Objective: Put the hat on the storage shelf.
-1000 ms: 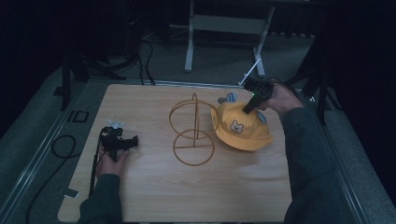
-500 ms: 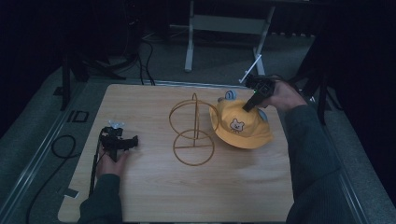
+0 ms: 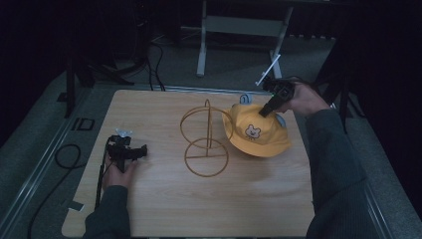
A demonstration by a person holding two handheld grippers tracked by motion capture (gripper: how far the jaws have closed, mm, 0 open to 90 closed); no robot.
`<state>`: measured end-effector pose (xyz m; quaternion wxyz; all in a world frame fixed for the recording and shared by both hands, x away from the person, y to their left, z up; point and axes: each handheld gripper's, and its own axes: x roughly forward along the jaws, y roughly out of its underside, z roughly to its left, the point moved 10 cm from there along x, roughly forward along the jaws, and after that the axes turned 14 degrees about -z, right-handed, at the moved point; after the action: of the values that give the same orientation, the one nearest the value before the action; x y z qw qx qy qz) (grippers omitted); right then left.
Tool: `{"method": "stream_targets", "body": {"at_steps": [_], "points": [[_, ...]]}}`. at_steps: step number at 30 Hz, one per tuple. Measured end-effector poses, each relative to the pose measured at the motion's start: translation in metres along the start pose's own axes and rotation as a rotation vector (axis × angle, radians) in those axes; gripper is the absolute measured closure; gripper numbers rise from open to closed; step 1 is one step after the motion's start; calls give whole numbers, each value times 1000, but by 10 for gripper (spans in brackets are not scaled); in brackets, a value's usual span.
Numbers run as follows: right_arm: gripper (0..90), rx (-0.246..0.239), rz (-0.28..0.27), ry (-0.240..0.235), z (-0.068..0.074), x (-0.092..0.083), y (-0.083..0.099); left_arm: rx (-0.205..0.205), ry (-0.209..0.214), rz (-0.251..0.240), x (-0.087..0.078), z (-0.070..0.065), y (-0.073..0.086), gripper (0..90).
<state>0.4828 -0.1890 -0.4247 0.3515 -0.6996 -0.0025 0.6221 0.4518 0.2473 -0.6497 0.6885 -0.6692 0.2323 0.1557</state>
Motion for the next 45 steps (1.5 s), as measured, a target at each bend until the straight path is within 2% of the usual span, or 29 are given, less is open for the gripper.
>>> {"method": "stream_targets", "body": {"at_steps": [24,45], "points": [[834,-24,-51,-19,4,-17,-10,0,0,0,0,0,0,73],[837,-40,-65,-21,6,-32,-14,0,0,0,0,0,0,73]]}}
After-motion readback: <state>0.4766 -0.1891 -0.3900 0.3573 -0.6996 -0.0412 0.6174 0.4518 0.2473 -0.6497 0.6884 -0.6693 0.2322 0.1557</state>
